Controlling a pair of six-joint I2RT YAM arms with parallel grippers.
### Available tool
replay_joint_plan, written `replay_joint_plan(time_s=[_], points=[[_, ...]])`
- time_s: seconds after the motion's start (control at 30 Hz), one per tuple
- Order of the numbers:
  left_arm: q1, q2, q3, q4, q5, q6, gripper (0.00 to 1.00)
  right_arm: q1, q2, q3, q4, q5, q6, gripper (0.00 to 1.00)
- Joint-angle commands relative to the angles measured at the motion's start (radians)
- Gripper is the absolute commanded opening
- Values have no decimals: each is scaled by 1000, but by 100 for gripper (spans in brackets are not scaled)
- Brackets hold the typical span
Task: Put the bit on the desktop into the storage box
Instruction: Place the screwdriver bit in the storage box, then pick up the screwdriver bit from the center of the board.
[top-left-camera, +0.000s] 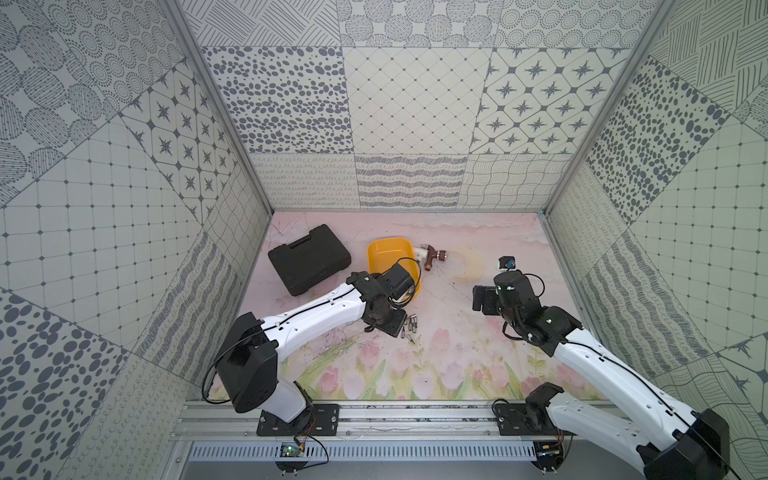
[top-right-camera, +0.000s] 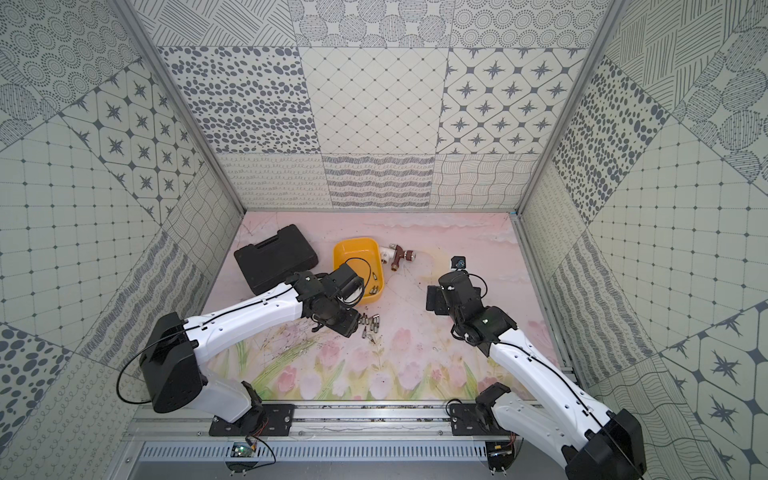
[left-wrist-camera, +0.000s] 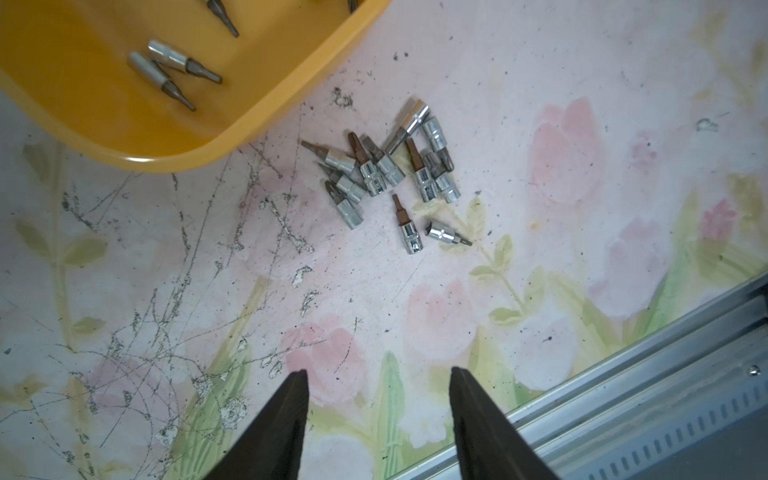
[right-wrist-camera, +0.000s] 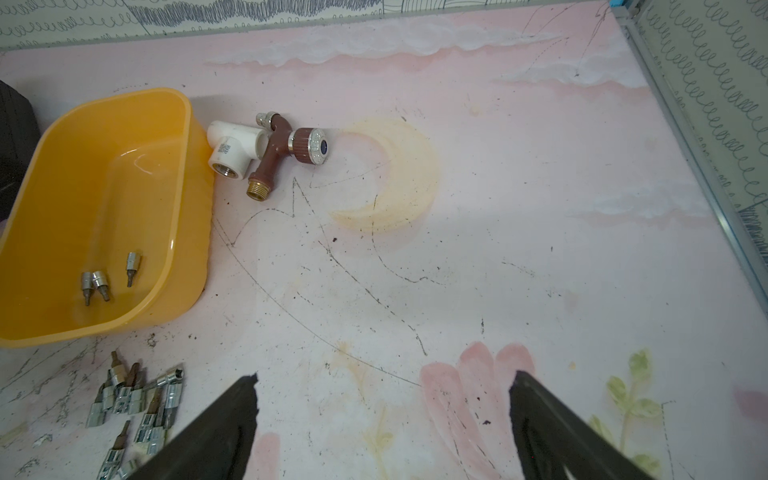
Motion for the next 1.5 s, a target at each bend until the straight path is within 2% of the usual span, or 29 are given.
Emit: replay_joint_plan(time_s=[0.0, 0.37, 0.7, 1.47], points=[[-15, 49, -30, 87, 50, -80, 54, -6, 2, 0, 14, -8, 24, 97], [-32, 193, -16, 142, 82, -132, 47, -6, -9, -8, 13, -4, 28, 97], [-33, 272, 18, 170, 63, -137, 43, -5, -9, -8, 13, -4, 34, 97], [-34, 312, 9, 168, 43, -137, 23, -5, -5, -15, 13, 0, 37, 97]])
